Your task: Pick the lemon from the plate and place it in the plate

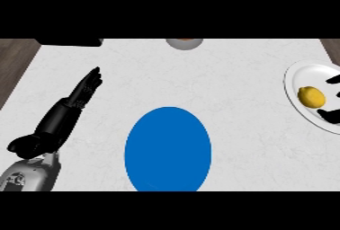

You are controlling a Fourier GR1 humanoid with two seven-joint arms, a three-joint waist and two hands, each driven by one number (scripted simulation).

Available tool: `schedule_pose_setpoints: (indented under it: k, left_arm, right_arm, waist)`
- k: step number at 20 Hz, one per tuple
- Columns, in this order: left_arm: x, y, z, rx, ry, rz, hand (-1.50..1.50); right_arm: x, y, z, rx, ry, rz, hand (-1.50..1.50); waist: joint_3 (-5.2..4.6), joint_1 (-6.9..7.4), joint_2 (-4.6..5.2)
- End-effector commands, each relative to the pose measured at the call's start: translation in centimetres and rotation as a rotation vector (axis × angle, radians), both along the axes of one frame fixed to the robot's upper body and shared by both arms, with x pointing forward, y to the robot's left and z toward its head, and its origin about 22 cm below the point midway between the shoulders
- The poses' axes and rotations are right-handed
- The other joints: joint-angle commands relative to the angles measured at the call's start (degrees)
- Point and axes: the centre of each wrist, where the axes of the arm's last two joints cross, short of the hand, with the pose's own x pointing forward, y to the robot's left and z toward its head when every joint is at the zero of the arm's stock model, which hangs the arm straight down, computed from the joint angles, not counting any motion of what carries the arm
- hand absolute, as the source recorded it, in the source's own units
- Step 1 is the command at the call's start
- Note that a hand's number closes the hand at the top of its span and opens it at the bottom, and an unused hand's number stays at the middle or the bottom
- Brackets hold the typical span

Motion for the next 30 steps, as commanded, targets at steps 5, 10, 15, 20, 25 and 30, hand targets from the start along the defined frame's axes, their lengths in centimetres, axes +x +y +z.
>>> schedule_pose_setpoints:
  k: [5, 10, 15, 20, 25, 30]
  left_arm:
    - [0.0, -1.6, 1.1, -0.008, -0.013, -0.006, 0.0]
    - [0.5, 0.4, 0.3, 0.001, -0.006, 0.001, 0.0]
    - [0.2, 0.2, 0.3, -0.014, 0.009, 0.011, 0.0]
    - [-0.1, 1.6, 0.4, 0.014, 0.016, 0.024, 0.0]
    - [-0.3, 1.9, 0.2, 0.019, 0.012, 0.037, 0.0]
    - [-0.2, 0.5, -0.3, 0.008, 0.008, 0.021, 0.0]
  right_arm:
    - [0.8, -0.4, -3.2, 0.044, -0.039, 0.068, -1.5]
    - [0.8, -2.3, -1.3, 0.143, -0.185, 0.139, -1.5]
    - [0.9, -3.6, 0.6, 0.323, -0.271, 0.277, -1.5]
    - [0.0, -4.3, -0.1, 0.655, -0.312, 0.298, -1.5]
    - [-3.0, -9.0, 2.4, 0.884, -0.356, 0.3, -1.5]
    - [-6.7, -12.8, 4.2, 0.943, -0.365, 0.342, -1.5]
  waist:
    - [0.12, 0.07, 0.04]
    - [0.1, -0.52, 0.09]
    - [0.05, -1.16, -0.22]
    - [-0.02, -2.06, -0.58]
    - [0.05, -1.7, -0.26]
    - [0.03, -1.69, -0.3]
